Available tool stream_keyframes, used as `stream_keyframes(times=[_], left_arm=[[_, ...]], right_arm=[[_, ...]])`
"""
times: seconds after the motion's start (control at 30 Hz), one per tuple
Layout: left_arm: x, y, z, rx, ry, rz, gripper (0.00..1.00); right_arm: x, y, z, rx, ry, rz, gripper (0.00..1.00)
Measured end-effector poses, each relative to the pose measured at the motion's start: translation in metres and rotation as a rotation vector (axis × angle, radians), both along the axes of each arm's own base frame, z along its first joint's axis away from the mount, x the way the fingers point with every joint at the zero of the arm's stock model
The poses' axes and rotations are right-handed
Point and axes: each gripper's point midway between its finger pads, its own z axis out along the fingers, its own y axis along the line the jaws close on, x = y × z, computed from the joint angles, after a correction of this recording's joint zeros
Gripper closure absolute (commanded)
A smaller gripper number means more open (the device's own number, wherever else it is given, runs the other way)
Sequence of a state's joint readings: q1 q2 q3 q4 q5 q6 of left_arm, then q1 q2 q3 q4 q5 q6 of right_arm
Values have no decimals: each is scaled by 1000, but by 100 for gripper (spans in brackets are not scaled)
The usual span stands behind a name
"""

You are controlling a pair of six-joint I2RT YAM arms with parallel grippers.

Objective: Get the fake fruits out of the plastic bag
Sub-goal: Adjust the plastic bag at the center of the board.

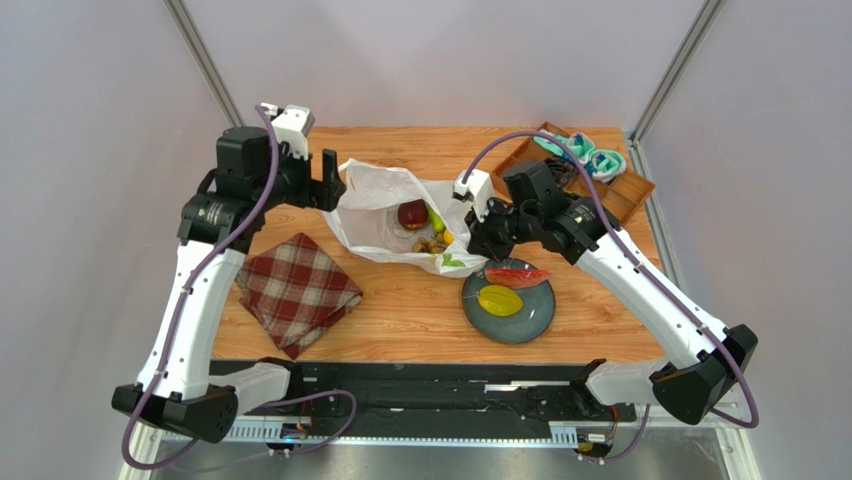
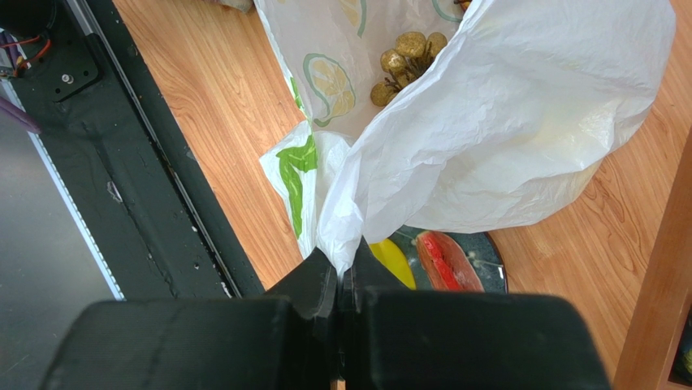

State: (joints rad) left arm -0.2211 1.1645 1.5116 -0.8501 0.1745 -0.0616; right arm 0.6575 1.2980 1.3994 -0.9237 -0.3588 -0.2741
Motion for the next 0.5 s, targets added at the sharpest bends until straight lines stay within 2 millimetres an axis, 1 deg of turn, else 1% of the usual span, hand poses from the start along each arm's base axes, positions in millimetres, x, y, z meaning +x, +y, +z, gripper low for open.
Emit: stream_keyframes(times=[0.07,0.1,0.17,0.2,0.23,0.27,0.33,0.37,0.4,0.43,0.5], left_arm=[[14,2,-5,43,15,1,3],[23,1,-11,62,35,-4,4],[41,-2,-32,96,102,-20,7],[50,-5,-45,111,140,-30,11],[56,-6,-59,123,178,-38,20],[61,-8,-76,138,228,-50,45],[64,-8,-103,163,310,-70,74],[64,-8,-109,169,332,-76,96],[62,-6,-114,174,353,-88,100],[59,-5,-116,169,369,-91,100],[51,0,-109,165,373,-103,100]], right_arm=[[0,0,0,-2,-4,2,100],[0,0,0,-3,-5,3,100],[1,0,0,-4,-8,4,100],[1,0,0,-4,-8,4,100],[1,-1,0,-6,-9,1,100],[2,-1,0,-6,-10,0,100],[2,-1,0,-4,-9,-4,100],[3,0,0,-3,-10,-6,100],[3,0,0,-3,-9,-7,100],[4,1,-1,-3,-8,-8,100],[7,3,-3,-5,-8,-11,100]])
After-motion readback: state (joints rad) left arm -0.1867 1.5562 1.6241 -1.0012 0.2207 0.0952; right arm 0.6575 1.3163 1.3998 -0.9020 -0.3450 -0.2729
